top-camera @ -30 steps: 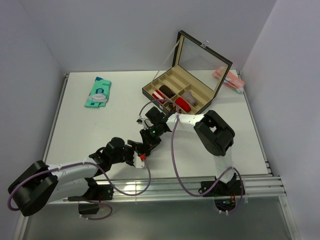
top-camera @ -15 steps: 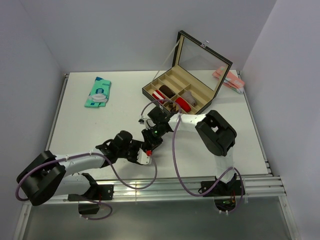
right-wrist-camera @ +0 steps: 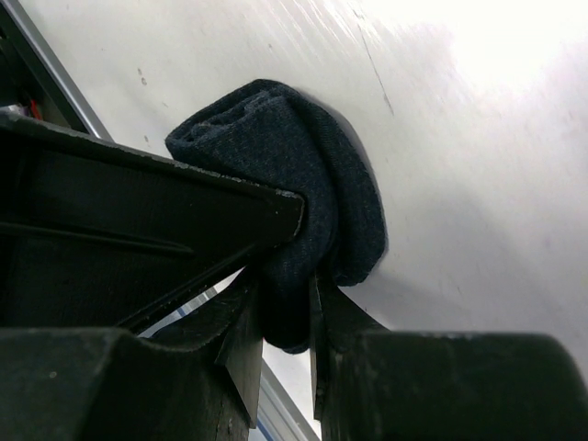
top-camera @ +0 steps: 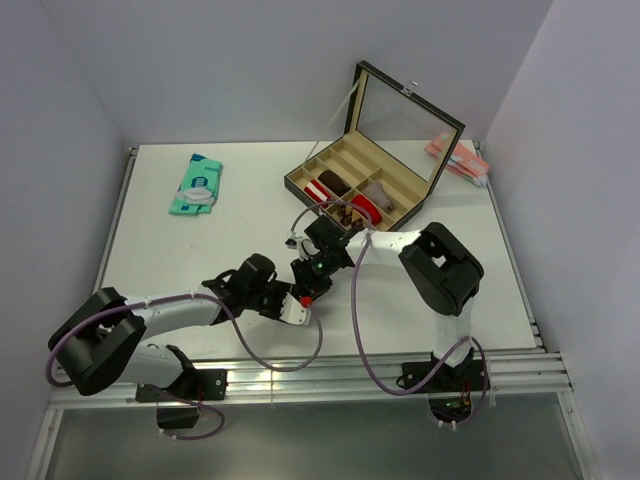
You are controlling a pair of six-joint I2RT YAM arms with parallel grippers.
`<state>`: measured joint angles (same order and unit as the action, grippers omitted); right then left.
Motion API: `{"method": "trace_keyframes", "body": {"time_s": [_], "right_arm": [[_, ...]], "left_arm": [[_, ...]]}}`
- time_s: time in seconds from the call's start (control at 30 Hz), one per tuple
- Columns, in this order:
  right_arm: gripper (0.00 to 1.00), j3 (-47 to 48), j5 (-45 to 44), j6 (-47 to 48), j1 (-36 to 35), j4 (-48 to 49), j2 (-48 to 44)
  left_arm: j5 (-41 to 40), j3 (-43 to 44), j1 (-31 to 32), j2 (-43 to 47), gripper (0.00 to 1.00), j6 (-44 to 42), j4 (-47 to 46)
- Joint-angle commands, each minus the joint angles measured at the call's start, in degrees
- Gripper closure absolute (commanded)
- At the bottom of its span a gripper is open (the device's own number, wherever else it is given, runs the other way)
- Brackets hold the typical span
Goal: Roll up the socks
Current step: Roll the sock at the center of the board.
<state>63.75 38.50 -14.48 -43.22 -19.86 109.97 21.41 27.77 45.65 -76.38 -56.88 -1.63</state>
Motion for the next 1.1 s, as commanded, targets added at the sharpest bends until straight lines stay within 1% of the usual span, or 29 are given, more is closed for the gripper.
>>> {"method": "trace_keyframes", "body": {"time_s": [0.0, 0.1, 0.17, 0.2, 0.23, 0.3, 0.33, 0.43, 0.63, 0.73, 0.77, 0.83, 1.0, 1.07], "right_arm": [[1.0, -5.8, -12.0, 1.2, 1.1, -6.4, 1.1], [0.99, -6.7, -12.7, 0.3, 1.1, -6.1, 0.7], [0.92, -7.6, -12.7, -0.9, 1.3, -4.7, -0.5], [0.88, -8.1, -13.3, -1.6, 1.3, -4.2, -1.1], [0.8, -8.6, -14.3, -2.3, 1.3, -2.6, -1.9], [0.72, -11.0, -15.0, -5.1, 1.5, 1.2, -4.9], [0.66, -12.1, -15.0, -6.1, 1.7, 2.7, -6.2], [0.6, -15.4, -16.0, -9.9, 2.4, 7.3, -10.4], [0.53, -20.1, -19.4, -15.7, 2.6, 12.5, -18.3], [0.49, -24.2, -22.5, -18.0, 2.6, 14.8, -24.2], [0.49, -25.1, -23.4, -19.0, 2.7, 15.4, -27.3], [0.48, -27.0, -26.1, -20.0, 2.8, 17.2, -30.6], [0.48, -35.2, -32.1, -22.5, 2.7, 20.4, -43.1], [0.48, -38.4, -34.2, -23.2, 2.2, 23.5, -48.1]], "left_arm": [[1.5, 1.0, 0.1, -2.4, 0.53, -0.8, 8.5], [1.7, 1.5, 0.1, -3.3, 0.53, -1.6, 10.8], [2.4, 3.2, 0.1, -4.7, 0.53, -1.7, 12.9], [2.8, 4.1, 0.1, -5.2, 0.55, -1.7, 14.2], [4.1, 6.0, 0.0, -6.2, 0.58, -1.7, 17.2], [5.8, 8.1, -0.9, -7.3, 0.59, -1.8, 19.3], [6.4, 8.7, -1.3, -7.7, 0.59, -1.8, 21.0], [8.1, 11.1, -2.1, -9.7, 0.62, -2.0, 24.1], [9.7, 13.1, -2.7, -12.4, 0.62, -3.2, 27.2], [10.8, 15.6, -3.0, -14.8, 0.63, -3.5, 30.4], [11.2, 16.3, -3.2, -15.4, 0.63, -3.6, 31.3], [12.5, 18.6, -4.0, -17.4, 0.63, -4.2, 34.1], [14.6, 24.2, -5.7, -22.2, 0.63, -6.0, 40.0], [15.8, 26.1, -5.8, -23.9, 0.64, -6.7, 43.7]]}}
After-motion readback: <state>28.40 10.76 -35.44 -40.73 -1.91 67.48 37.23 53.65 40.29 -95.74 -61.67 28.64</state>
